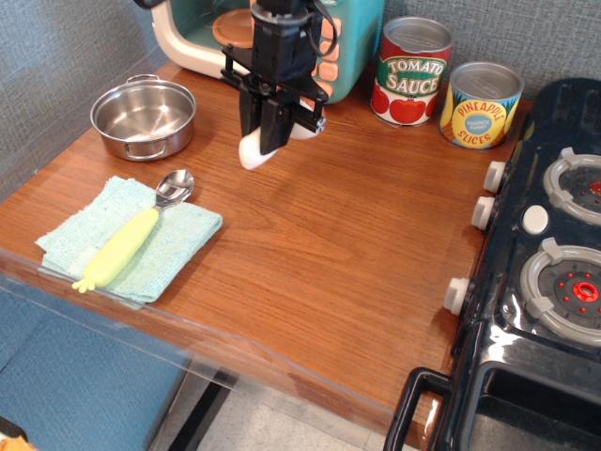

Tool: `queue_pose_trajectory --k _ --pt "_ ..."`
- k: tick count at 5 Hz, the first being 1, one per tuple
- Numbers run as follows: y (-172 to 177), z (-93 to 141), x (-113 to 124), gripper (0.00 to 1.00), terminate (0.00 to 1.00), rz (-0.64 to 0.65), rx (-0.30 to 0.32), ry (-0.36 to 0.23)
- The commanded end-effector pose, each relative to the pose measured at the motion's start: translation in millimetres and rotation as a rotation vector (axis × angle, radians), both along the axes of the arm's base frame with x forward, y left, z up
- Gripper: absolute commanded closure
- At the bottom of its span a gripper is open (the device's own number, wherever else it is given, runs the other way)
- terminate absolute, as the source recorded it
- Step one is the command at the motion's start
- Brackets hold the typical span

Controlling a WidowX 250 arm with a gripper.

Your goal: Hold the mushroom from right side of blue cloth and drop it in center of the table.

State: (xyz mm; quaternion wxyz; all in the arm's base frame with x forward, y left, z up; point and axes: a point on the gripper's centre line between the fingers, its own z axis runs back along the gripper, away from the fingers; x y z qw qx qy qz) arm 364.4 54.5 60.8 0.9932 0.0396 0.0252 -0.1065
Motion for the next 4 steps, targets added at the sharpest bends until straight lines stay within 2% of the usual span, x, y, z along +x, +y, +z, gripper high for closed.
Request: queue_pose_trajectory --k 1,3,4 --pt "18.4 24.8 -3.1 0.00 0.00 0.003 0.009 -0.056" --pt "28.3 30.0 -9.6 0.00 0.00 0.018 -0.029 -0.044" --pt "28.3 30.0 -9.6 0.00 1.00 0.018 -0.029 -0.044"
